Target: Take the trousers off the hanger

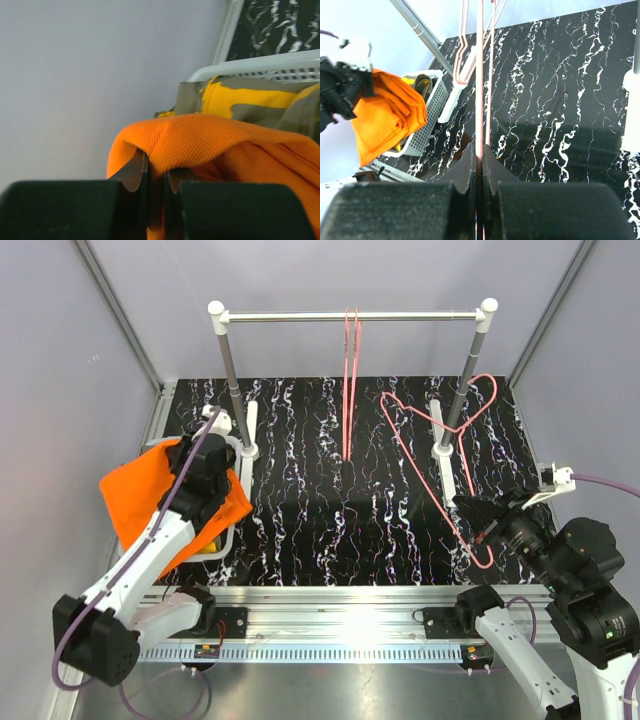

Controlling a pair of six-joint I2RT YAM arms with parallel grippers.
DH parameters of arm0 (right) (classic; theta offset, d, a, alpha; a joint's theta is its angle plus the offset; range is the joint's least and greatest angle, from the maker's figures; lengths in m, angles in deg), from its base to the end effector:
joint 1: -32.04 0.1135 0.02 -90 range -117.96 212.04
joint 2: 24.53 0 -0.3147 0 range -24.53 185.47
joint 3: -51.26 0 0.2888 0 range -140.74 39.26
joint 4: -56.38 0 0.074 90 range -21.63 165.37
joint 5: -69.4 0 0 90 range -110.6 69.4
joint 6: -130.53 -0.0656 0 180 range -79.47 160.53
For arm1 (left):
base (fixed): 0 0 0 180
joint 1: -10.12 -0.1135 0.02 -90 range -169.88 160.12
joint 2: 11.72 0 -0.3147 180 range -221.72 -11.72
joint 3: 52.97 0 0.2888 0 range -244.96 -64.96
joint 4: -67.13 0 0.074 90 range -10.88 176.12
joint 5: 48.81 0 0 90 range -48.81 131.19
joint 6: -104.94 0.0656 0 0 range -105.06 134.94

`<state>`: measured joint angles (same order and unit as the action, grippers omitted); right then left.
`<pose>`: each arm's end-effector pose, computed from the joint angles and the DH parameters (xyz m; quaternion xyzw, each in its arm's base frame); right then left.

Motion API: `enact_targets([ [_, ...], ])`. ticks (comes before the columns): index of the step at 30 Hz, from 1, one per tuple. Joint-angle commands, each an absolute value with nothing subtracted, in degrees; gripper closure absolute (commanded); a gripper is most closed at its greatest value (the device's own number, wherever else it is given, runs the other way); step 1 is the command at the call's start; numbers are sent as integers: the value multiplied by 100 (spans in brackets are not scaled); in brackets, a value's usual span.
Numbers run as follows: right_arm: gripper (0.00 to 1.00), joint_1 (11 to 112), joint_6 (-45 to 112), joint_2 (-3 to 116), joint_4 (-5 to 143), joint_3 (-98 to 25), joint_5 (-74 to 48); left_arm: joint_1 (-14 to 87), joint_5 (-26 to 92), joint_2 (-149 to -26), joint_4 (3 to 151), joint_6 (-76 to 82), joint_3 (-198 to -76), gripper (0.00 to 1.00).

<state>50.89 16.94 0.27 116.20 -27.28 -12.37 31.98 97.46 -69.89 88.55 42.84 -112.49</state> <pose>0.0379 0.0229 0.4637 -0.0173 0.7430 0.2911 0.6024 0.2491 -0.0411 0.3498 0.0589 0.7693 0.4125 0.4843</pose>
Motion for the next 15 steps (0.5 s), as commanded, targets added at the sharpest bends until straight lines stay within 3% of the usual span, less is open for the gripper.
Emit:
enact_targets([
  [1, 100, 5094, 1715, 8, 11293, -2841, -1137, 3183, 8769, -7324, 8098, 4122, -11532, 100],
  [6, 100, 5094, 1759, 26, 11328, -2859, -1137, 3060, 8198, -8025, 7596, 4332, -11742, 100],
  [13, 100, 5094, 1821, 17, 11310, -2753, -1137, 2998, 8338, -8739, 8375, 3868, -12446, 97],
  [14, 100, 5094, 1856, 35, 11310, -2736, -1137, 2989, 8268, -8687, 8526, 3615, -12525, 70],
  [15, 100, 5094, 1882, 52, 11319, -2744, -1128, 2989, 8285, -8634, 8667, 3516, -12700, 55],
])
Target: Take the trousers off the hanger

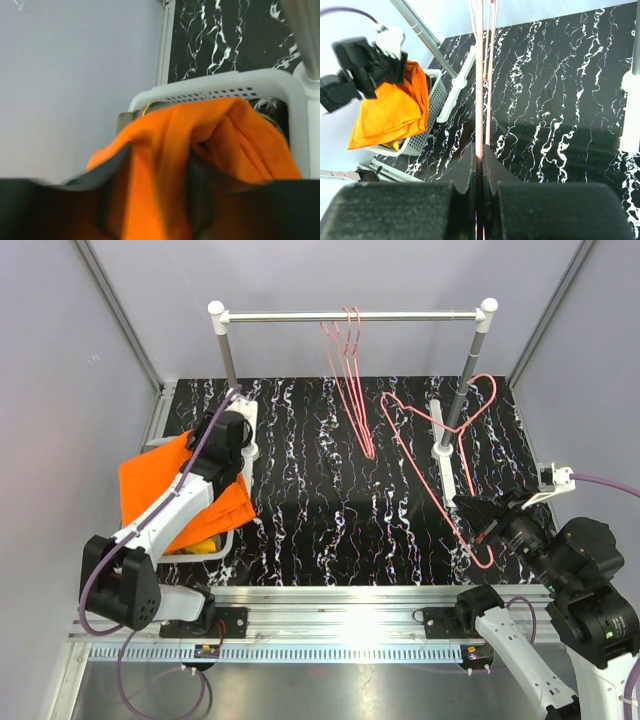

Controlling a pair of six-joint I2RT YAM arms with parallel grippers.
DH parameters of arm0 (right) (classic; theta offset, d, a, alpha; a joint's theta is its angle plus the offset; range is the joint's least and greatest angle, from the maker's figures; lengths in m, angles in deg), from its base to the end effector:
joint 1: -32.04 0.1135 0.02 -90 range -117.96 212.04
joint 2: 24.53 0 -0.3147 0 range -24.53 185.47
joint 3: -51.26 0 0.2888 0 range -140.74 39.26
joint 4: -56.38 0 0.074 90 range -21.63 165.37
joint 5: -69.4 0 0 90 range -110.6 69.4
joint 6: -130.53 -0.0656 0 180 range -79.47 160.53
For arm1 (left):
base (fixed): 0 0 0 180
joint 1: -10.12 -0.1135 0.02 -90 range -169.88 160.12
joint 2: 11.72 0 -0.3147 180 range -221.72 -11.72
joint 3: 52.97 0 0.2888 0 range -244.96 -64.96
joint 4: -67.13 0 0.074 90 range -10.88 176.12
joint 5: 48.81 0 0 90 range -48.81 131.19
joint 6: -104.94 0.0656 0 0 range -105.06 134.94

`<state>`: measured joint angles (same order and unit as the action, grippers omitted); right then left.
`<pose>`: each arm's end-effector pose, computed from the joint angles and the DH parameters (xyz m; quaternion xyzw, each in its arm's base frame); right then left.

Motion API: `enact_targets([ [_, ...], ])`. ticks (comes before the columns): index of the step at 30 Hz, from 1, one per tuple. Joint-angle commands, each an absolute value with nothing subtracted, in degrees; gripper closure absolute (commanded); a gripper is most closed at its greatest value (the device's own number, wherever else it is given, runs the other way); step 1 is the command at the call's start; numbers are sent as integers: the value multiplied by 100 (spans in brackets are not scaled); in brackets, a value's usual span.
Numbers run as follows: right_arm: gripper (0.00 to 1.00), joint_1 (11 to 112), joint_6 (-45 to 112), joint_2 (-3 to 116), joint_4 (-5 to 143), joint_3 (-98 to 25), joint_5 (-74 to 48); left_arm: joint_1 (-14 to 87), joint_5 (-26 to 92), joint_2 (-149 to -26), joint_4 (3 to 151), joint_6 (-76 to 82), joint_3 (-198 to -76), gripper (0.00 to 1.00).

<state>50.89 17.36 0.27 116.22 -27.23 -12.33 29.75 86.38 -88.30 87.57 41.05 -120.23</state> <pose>0.0381 0.0230 0.4633 -0.0202 0.7434 0.2890 0.6029 0.3324 -0.0692 0.3132 0.1327 0.8107 0.3580 0.4438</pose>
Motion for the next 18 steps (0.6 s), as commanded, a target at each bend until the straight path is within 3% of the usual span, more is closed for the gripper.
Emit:
enact_targets([
  [1, 100, 5094, 1883, 61, 11319, -2753, -1111, 2989, 8320, -8573, 8920, 3420, -12788, 45],
  [4, 100, 5094, 1918, 105, 11310, -2814, -1102, 2928, 8364, -8099, 9405, 2858, -13096, 22],
  [6, 100, 5102, 1953, 114, 11328, -2841, -1128, 2875, 8180, -7599, 9695, 2585, -13211, 1],
  [12, 100, 5094, 1988, 158, 11276, -2894, -1198, 2734, 7986, -6579, 11896, 57, -13475, 1],
  [16, 100, 5094, 1988, 210, 11258, -2938, -1146, 2708, 8338, -6358, 13885, -3363, -13255, 1],
  [18, 100, 5094, 1997, 228, 11266, -2955, -1137, 2699, 7866, -6262, 14247, -3961, -12888, 1],
])
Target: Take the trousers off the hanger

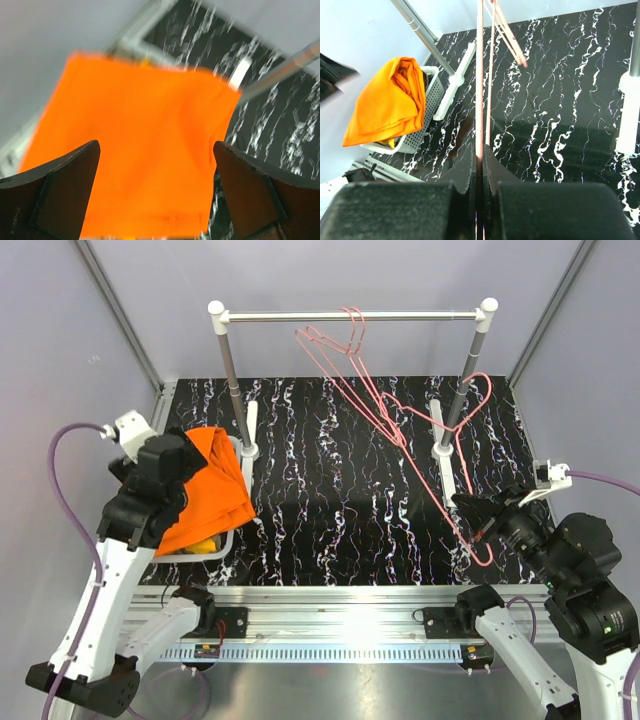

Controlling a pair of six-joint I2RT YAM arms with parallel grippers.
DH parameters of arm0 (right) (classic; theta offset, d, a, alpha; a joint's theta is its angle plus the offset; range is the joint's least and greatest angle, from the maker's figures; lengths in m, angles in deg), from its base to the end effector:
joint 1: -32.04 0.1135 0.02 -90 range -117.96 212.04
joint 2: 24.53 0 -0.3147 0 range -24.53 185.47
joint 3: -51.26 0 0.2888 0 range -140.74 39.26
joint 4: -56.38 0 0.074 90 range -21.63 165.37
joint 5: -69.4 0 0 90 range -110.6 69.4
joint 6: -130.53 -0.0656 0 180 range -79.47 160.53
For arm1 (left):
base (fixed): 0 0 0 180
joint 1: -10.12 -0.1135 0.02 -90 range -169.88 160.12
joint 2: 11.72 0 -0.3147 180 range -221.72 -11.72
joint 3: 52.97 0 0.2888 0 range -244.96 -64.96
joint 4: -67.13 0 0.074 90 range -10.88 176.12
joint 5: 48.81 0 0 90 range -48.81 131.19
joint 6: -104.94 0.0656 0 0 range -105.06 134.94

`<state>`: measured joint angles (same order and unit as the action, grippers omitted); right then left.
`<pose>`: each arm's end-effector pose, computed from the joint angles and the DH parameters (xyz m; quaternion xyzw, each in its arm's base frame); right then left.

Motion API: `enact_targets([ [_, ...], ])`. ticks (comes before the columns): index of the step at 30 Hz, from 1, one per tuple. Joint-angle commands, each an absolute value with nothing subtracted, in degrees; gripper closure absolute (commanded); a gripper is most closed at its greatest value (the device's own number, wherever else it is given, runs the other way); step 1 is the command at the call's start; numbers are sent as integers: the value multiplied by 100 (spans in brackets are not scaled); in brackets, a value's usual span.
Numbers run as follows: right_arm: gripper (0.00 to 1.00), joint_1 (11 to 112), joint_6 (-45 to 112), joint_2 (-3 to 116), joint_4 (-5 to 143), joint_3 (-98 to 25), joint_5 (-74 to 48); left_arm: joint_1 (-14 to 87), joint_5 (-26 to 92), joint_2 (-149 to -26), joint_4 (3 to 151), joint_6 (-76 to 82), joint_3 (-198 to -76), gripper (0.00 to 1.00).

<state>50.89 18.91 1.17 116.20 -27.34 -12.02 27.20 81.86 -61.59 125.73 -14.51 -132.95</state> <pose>0.0427 0.0249 0.4636 -0.0316 0.7474 0.2813 0.6011 0.1806 -0.0108 0.4400 -0.2635 0.7820 0.0850 0.5585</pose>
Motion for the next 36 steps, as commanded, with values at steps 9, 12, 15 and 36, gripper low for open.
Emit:
enact_targets([
  [9, 100, 5094, 1777, 211, 11047, -2946, -961, 2014, 8344, -6216, 13861, -4484, -11383, 1],
  [12, 100, 5094, 1786, 184, 11038, -2947, -1005, 1952, 9041, -6025, 13208, -3985, -11182, 1],
  [15, 100, 5094, 1733, 201, 10959, -2903, -935, 1689, 9137, -5830, 12538, -3044, -10856, 1],
  [36, 100, 5102, 2075, 272, 11126, -3087, -865, 598, 5939, -7190, 11778, -494, -13675, 1],
])
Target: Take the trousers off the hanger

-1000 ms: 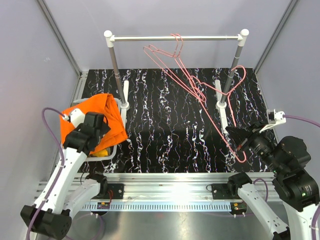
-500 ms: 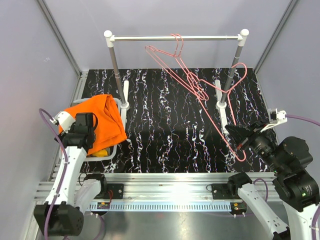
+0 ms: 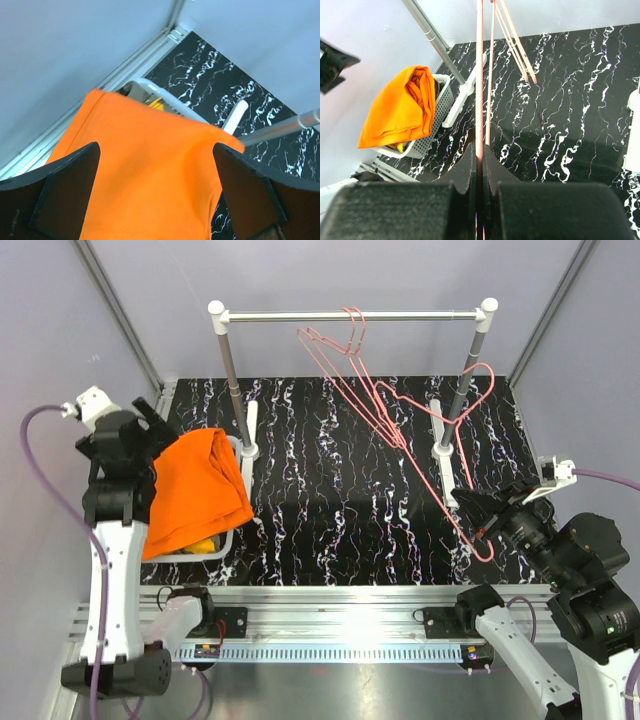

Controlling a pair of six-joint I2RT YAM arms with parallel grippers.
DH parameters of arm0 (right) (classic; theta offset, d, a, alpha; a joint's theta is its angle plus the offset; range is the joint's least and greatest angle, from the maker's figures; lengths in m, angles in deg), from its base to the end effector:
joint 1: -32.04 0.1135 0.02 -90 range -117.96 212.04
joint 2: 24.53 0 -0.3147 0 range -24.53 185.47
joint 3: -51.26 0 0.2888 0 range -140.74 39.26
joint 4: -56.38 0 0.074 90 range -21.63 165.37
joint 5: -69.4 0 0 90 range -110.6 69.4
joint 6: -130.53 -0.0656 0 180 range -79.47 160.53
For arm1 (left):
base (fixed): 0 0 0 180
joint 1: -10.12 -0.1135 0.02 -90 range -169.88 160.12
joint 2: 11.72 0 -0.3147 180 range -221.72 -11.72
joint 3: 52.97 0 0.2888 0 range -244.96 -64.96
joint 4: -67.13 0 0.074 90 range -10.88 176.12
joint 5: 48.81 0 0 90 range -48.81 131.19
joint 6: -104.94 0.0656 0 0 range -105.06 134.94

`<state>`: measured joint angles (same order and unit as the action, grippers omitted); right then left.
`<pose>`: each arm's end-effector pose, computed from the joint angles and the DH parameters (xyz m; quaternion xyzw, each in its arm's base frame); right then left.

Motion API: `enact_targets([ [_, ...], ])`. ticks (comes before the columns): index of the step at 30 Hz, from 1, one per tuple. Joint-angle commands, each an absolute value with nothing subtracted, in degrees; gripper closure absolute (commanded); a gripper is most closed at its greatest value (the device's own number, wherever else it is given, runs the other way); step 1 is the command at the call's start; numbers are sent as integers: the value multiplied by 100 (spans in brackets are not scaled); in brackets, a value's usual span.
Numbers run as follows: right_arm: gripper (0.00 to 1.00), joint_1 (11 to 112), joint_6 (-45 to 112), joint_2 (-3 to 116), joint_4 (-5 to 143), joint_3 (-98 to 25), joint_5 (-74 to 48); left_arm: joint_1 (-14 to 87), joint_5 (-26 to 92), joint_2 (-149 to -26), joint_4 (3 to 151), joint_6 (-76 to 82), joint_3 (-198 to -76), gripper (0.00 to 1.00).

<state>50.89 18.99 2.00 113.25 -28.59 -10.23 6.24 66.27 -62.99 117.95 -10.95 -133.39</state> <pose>0.0428 0.0271 0.4771 -0.0448 0.7269 0.2973 0.6174 0.1970 0.0412 0.4504 -0.3253 0.7493 0.0717 0.5724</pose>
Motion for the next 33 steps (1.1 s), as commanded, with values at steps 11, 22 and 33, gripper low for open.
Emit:
enact_targets([
  [11, 100, 5094, 2252, 325, 11117, -3114, -742, 730, 4155, -9959, 11425, 26, -12998, 2],
  [22, 100, 5094, 2313, 149, 11187, -3184, -724, 976, 4154, -10955, 11313, 649, -12850, 1],
  [33, 100, 5094, 2542, 290, 11337, -3281, -654, 976, 5375, -8497, 12130, 299, -13923, 1],
])
